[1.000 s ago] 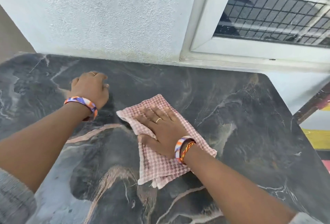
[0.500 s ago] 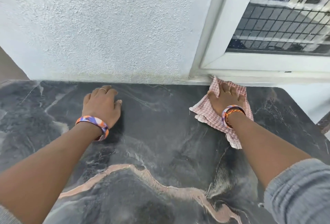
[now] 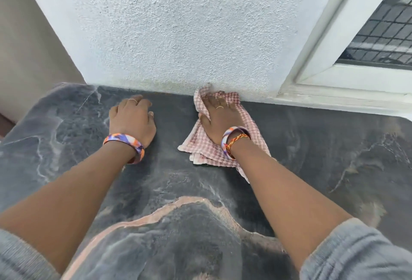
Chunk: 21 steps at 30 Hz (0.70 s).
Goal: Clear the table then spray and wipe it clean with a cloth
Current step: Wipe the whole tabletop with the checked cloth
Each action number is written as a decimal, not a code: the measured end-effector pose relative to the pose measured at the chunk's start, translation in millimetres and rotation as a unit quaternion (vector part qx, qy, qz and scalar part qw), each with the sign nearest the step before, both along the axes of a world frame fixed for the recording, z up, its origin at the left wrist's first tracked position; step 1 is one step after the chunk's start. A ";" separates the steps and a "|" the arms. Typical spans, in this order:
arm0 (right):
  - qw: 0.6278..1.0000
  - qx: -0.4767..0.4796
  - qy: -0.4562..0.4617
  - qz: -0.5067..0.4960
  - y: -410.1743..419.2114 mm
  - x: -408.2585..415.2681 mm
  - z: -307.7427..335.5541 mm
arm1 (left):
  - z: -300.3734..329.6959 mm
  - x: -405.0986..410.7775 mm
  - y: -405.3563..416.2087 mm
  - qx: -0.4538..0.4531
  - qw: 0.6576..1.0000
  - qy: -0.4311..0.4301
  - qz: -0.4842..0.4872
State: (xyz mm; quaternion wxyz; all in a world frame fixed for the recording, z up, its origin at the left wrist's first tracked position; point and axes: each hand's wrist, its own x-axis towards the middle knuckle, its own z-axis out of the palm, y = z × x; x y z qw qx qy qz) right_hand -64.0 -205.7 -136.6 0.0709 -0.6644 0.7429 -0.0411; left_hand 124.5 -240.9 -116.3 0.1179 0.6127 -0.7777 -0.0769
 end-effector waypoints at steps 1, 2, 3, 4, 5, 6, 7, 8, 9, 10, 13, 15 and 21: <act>1.000 -0.010 -0.002 0.003 -8.7 14.5 0.1 | -0.4 9.9 -1.3 -0.006 1.000 0.001 0.009; 1.000 -0.017 -0.003 0.000 -16.4 28.9 0.0 | -1.0 22.0 -3.2 -0.009 1.000 0.001 0.020; 1.000 -0.020 -0.002 -0.011 -22.8 40.9 0.3 | -1.4 34.3 -5.9 -0.011 0.999 -0.001 0.032; 1.000 -0.018 0.002 -0.025 -27.7 51.4 0.4 | -2.0 48.2 -8.3 -0.011 0.999 -0.004 0.045; 0.999 -0.015 0.006 -0.042 -30.0 58.0 0.1 | -2.7 60.2 -9.9 -0.011 0.998 -0.006 0.056; 0.998 -0.015 0.008 -0.060 -30.3 60.8 0.5 | -2.9 69.2 -11.4 -0.013 0.998 -0.006 0.066; 0.998 -0.014 0.006 -0.068 -31.2 66.1 0.4 | -3.5 79.8 -12.7 -0.017 0.997 -0.006 0.079; 0.998 -0.014 0.000 -0.065 -32.2 72.9 1.2 | -3.9 89.2 -13.4 -0.021 0.995 -0.005 0.093; 0.999 -0.016 -0.006 -0.050 -34.0 81.3 2.1 | -3.8 96.7 -14.3 -0.026 0.994 -0.005 0.103; 0.999 -0.020 -0.008 -0.025 -38.1 94.0 2.0 | -3.9 104.8 -15.2 -0.029 0.993 -0.002 0.112; 0.998 -0.024 -0.013 0.062 -62.4 139.2 1.5 | -4.1 126.5 -18.3 -0.025 0.991 0.001 0.135; 0.994 -0.022 -0.012 0.107 -81.8 167.8 0.9 | -3.6 140.9 -19.0 -0.029 0.989 0.007 0.148; 0.979 -0.020 -0.006 0.204 -131.1 230.8 1.1 | -8.5 181.2 -26.2 -0.050 0.980 0.012 0.191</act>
